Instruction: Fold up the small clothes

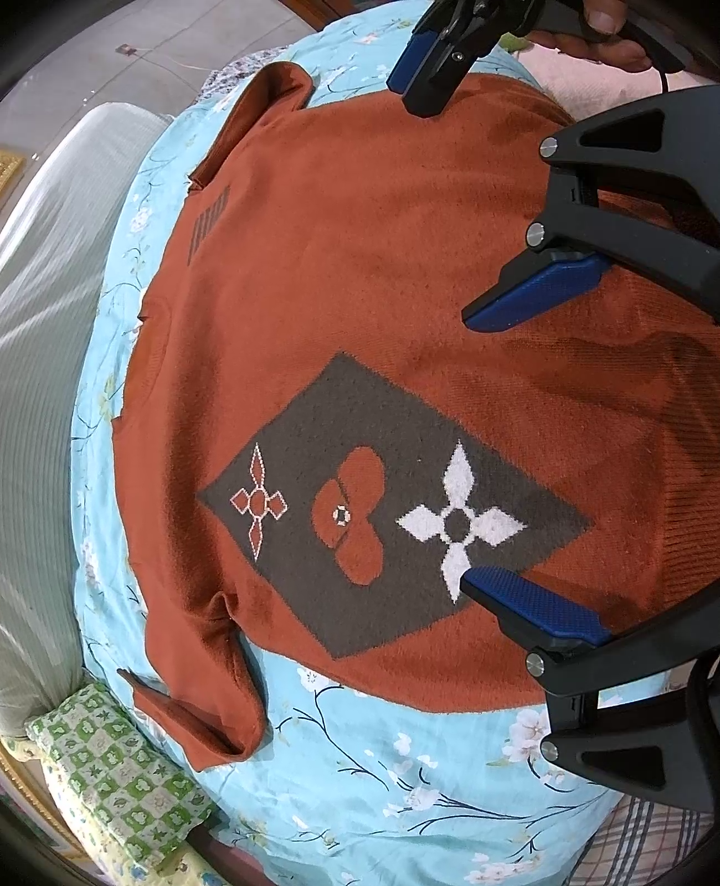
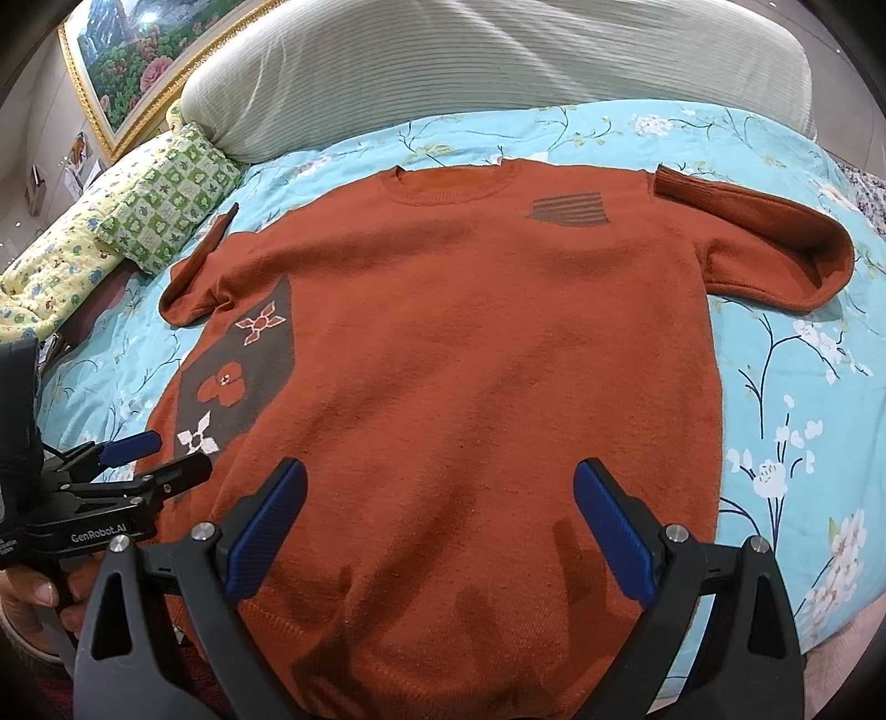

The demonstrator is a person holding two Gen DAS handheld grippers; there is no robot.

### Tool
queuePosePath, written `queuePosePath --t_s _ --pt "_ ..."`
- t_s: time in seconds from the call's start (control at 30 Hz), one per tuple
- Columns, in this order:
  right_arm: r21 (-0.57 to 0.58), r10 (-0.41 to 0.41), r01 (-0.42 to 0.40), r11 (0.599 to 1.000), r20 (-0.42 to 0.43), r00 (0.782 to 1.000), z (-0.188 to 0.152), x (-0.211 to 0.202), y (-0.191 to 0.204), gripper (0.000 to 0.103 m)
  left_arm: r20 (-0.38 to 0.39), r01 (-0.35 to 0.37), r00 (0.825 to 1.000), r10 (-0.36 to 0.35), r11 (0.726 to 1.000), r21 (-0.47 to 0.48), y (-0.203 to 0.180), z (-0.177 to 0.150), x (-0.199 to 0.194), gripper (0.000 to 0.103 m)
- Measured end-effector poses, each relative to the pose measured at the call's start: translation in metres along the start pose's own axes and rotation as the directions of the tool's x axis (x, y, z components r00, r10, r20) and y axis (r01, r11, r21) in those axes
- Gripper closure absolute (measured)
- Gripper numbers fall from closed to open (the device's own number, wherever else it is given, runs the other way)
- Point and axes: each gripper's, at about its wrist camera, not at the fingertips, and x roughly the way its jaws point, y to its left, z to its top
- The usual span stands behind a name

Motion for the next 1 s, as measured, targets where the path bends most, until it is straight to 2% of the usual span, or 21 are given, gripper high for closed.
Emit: queuePosePath --t_s 0.2,0.4,0.57,0.77,0.93,1.0 --pt "0.008 0.004 -0.004 1.000 -0.007 1.000 0.003 0.003 -0.003 0.006 -0.007 0.017 1.000 -0.017 1.000 -0.001 -0.002 0.002 0.005 0.016" --pt "0.031 0.011 -0.011 0.999 -0.010 1.000 0.006 0.004 -0.010 0.006 0.002 0.074 0.997 -0.074 0.997 -0.020 -0.006 0.004 0.009 0.016" --pt "0.050 -0.001 0.001 0.999 0.006 1.000 0.019 0.000 -0.027 0.006 -0.010 0.078 0.997 -0.078 0.997 -0.022 -0.005 0.014 0.014 0.016" --pt "0.069 -0.037 0.033 0.997 0.059 0.998 0.059 -0.009 -0.069 0.006 -0.009 0.083 0.996 -0.083 0.996 -0.035 0.003 0.037 0.021 0.016" --pt "0.071 -0.149 0.142 0.987 0.105 0.983 0.112 -0.003 -0.121 0.006 0.004 0.082 0.997 -0.082 0.996 -0.046 0.013 0.066 0.028 0.016" --pt "0.067 -0.191 0.185 0.981 0.099 0.977 0.130 0.005 -0.138 0.006 0.000 0.096 0.995 -0.096 0.994 -0.059 0.017 0.076 0.032 0.016"
